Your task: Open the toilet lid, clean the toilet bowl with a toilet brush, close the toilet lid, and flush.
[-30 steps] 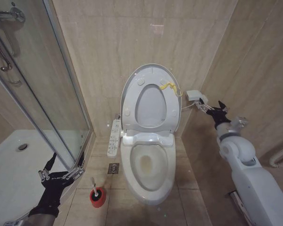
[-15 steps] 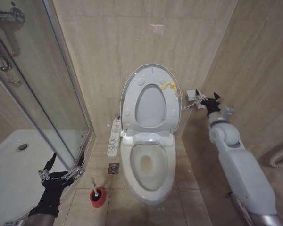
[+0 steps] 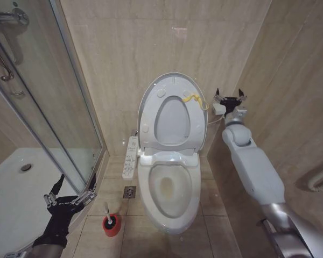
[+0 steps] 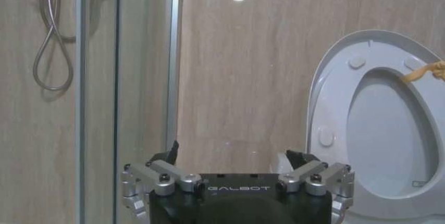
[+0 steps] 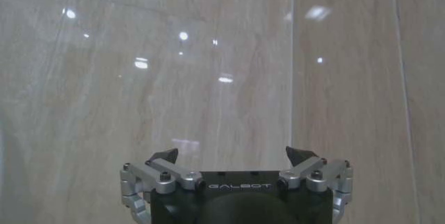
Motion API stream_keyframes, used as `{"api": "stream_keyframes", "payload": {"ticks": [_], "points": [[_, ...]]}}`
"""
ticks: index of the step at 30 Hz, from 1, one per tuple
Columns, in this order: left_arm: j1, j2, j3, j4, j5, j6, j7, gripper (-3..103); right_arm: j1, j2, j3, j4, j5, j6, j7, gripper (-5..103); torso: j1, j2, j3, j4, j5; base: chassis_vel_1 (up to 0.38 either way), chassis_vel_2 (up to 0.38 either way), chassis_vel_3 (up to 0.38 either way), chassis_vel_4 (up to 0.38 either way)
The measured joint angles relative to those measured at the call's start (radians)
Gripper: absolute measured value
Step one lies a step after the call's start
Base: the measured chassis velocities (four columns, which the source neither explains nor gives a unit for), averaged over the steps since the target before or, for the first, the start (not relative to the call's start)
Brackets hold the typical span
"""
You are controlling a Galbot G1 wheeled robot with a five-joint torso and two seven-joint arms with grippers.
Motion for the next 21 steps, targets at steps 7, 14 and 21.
{"api": "stream_keyframes", "payload": {"ticks": [7, 14, 21], "points": [[0.0, 0.0, 0.0, 0.0, 0.0, 0.0, 0.0, 100, 0.081, 0.029, -0.031, -0.081, -0.066, 0.024, 0.011, 100, 0.0, 0.0, 0.0, -0.0001, 0.0, 0.0, 0.0, 0.0, 0.0], [0.0, 0.0, 0.0, 0.0, 0.0, 0.0, 0.0, 100, 0.153, 0.068, -0.065, -0.171, -0.139, 0.071, -0.006, 100, 0.0, 0.0, 0.0, 0.0001, 0.0001, 0.0, 0.0, 0.0, 0.0], [0.0, 0.0, 0.0, 0.0, 0.0, 0.0, 0.0, 100, 0.196, 0.079, -0.12, -0.219, -0.187, 0.086, -0.04, 100, 0.0, 0.0, 0.0, -0.0001, 0.0, 0.0, 0.0, 0.0, 0.0]]}}
